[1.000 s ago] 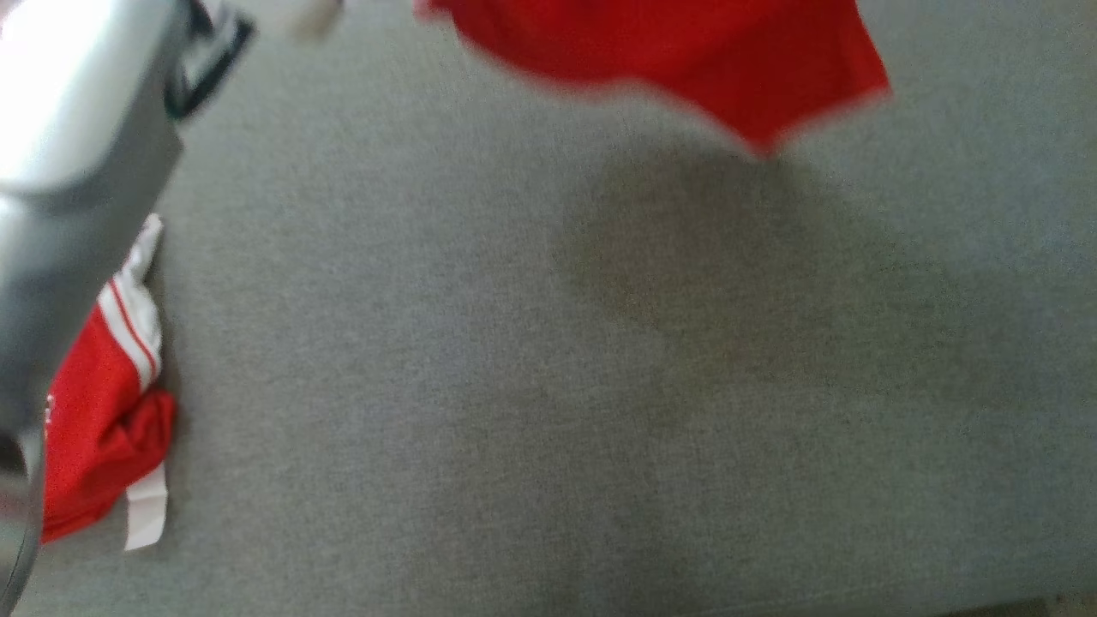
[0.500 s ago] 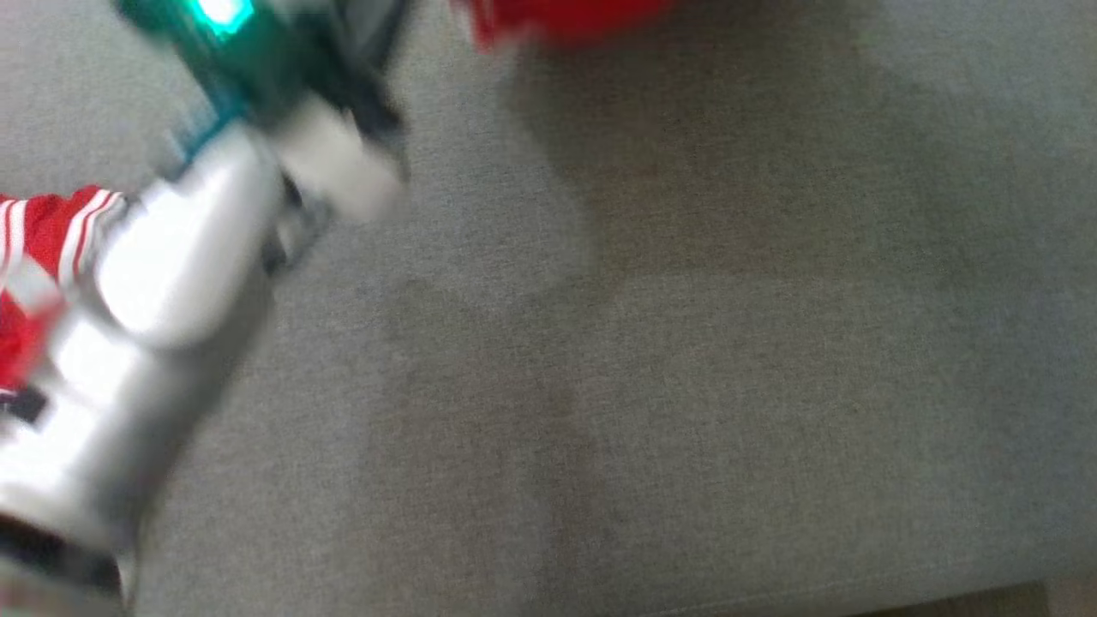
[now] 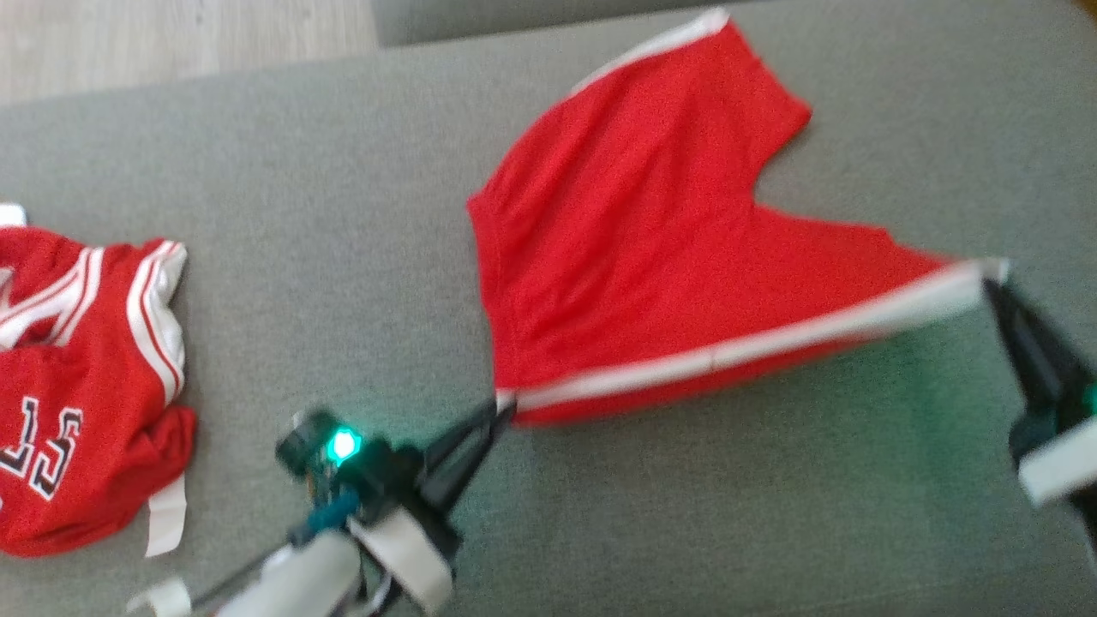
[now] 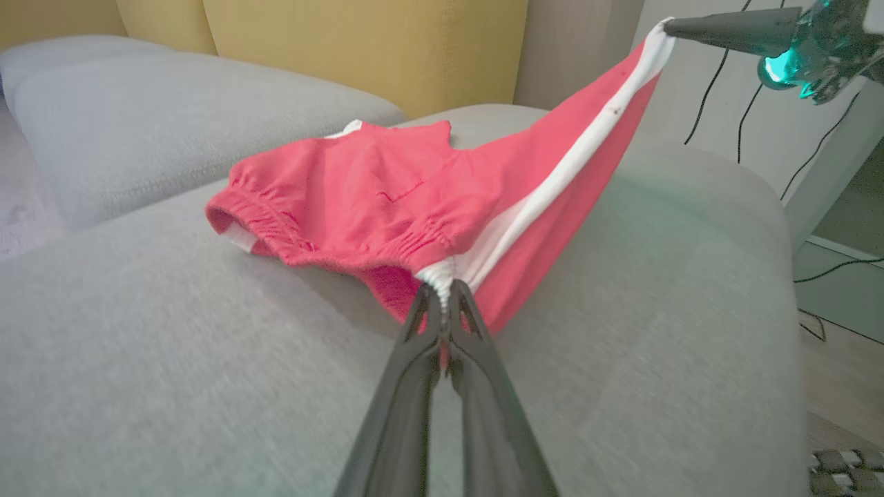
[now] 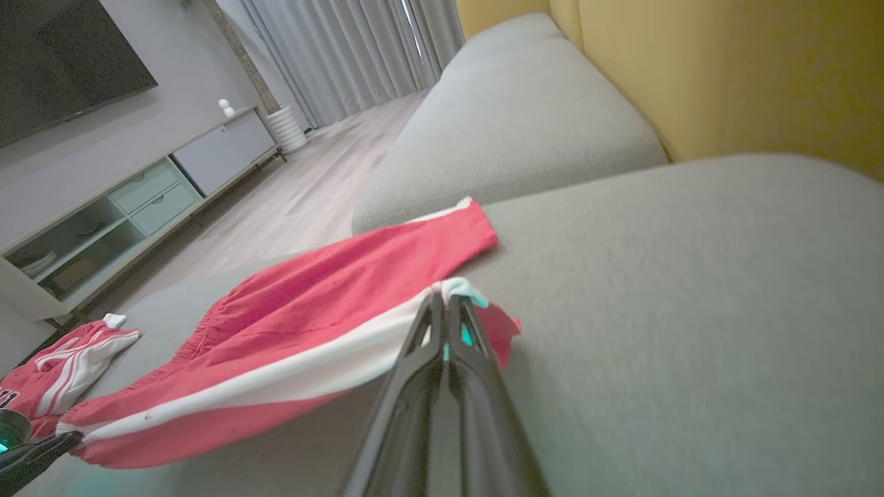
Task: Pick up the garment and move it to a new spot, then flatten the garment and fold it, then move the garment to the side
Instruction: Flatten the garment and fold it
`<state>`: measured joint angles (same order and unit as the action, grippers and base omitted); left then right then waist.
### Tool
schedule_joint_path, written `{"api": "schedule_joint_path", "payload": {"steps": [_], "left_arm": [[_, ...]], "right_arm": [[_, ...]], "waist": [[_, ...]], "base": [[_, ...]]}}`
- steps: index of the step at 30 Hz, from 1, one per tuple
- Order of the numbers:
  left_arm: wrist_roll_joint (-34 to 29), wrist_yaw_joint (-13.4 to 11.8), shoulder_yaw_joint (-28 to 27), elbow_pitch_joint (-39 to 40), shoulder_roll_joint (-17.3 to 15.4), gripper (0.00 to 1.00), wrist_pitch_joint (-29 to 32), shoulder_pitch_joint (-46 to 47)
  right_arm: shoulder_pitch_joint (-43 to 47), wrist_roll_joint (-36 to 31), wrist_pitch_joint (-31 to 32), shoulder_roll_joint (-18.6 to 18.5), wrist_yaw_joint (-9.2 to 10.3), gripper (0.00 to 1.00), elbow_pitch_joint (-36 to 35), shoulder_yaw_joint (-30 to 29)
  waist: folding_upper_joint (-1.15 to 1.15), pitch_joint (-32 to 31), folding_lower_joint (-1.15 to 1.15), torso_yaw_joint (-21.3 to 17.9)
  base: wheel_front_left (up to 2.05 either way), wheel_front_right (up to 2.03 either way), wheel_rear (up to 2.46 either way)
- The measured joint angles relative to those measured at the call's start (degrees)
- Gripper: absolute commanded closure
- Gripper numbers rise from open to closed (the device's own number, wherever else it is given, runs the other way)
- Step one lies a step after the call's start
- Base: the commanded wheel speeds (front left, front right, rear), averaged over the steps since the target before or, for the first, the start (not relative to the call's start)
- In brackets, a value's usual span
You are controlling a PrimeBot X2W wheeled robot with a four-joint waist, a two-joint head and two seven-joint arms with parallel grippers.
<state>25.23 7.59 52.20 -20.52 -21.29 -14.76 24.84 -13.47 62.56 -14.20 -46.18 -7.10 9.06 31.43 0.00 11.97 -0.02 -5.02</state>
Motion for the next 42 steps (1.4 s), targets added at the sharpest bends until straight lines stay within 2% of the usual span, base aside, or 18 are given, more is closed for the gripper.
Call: {"api": "schedule_joint_path", "payload": {"steps": [9, 16, 20, 24, 30, 36, 42], "left_arm": [[-0.08, -0.01, 1.64, 1.52, -1.91, 1.00, 0.04, -11.00], [2.43, -0.53, 2.25, 8.75, -4.56, 1.00, 2.23, -17.03], [6.11, -0.58, 0.64, 13.89, -4.90, 1.00, 2.79, -17.12], [10.34, -0.54, -1.33, 15.34, -4.02, 1.00, 4.20, -15.18], [17.50, -0.45, -2.61, 13.46, 0.20, 1.00, 6.27, -6.15], [22.01, -0.43, -2.33, 8.60, 2.76, 1.00, 6.55, 1.43], [25.91, -0.43, 0.74, 5.08, 4.19, 1.00, 4.95, 6.99]], "right_arm": [[19.12, 2.61, 0.01, -0.89, -0.01, 1.00, -6.87, -5.20], [31.21, 2.56, 0.10, -1.57, -0.01, 1.00, -13.37, -14.19], [33.32, 0.97, 2.36, -1.34, -0.01, 1.00, -15.82, -19.87], [29.93, -1.19, 7.00, 0.40, -0.01, 1.00, -16.63, -23.13], [15.88, -4.67, 15.46, 3.04, -0.01, 1.00, -14.16, -24.94], [1.55, -6.66, 23.35, 4.16, -0.01, 1.00, -8.66, -23.07], [-8.81, -6.68, 28.42, 4.30, 0.00, 1.00, -2.08, -19.48]], "waist": [[0.00, -5.85, 0.00, -0.58], [0.00, -6.84, 0.01, -0.28], [0.00, -6.26, 0.02, 0.58], [0.00, -4.92, 0.02, 1.92], [0.00, -1.42, 0.03, 4.92], [0.00, 2.98, 0.04, 8.24], [0.00, 6.65, 0.04, 11.48]], "base": [[0.00, 0.00, 0.00], [0.00, 0.00, 0.00], [0.00, 0.00, 0.00], [0.00, 0.00, 0.00], [0.00, 0.00, 0.00], [0.00, 0.00, 0.00], [0.00, 0.00, 0.00]]}}
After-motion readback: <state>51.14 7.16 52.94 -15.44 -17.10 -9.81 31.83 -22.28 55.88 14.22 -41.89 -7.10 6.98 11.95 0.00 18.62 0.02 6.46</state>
